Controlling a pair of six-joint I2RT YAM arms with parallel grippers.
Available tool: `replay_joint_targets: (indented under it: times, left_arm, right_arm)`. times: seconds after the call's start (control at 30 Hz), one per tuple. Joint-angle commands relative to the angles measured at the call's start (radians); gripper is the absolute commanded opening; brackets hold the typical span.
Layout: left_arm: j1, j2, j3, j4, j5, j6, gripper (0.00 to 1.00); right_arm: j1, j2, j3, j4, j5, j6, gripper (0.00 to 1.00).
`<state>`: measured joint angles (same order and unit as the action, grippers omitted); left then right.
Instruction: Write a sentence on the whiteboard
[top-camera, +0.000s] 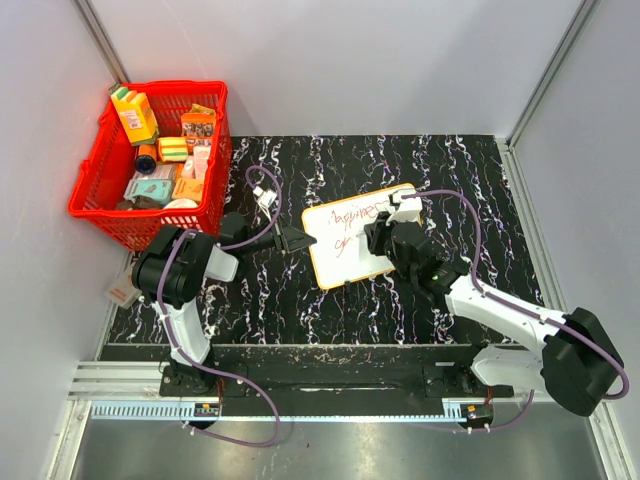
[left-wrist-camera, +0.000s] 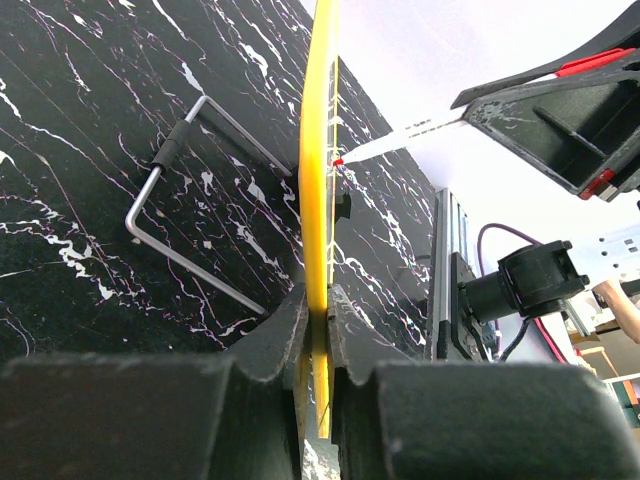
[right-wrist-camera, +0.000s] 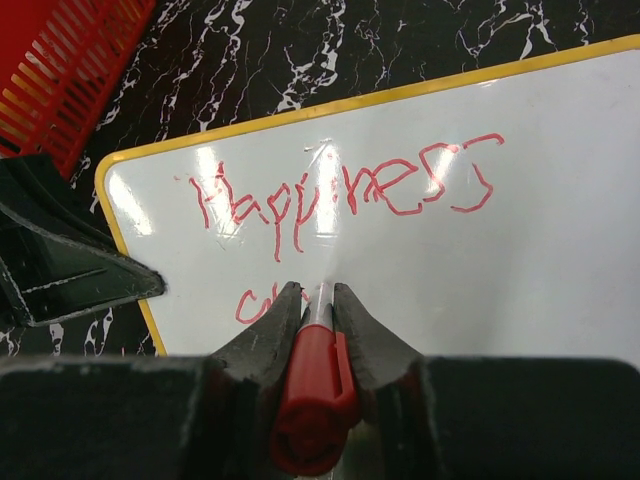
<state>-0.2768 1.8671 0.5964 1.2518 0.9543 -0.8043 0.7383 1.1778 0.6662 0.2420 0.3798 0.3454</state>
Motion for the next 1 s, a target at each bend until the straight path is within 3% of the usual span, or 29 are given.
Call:
replay_joint_targets:
  times: [0.0,0.97]
  left_arm:
    - [-0.01,-0.029,0.023,0.104,0.031,0.03,0.0]
    - [-0.01,-0.031,0.022,0.104,0.029,0.03,0.0]
  right_arm:
    - [-0.01,0.022,0.047,0.051,-0.007,0.0,0.0]
    - [-0.01,-0.004,-0.01,-0.007,-0.053,0.012,0.0]
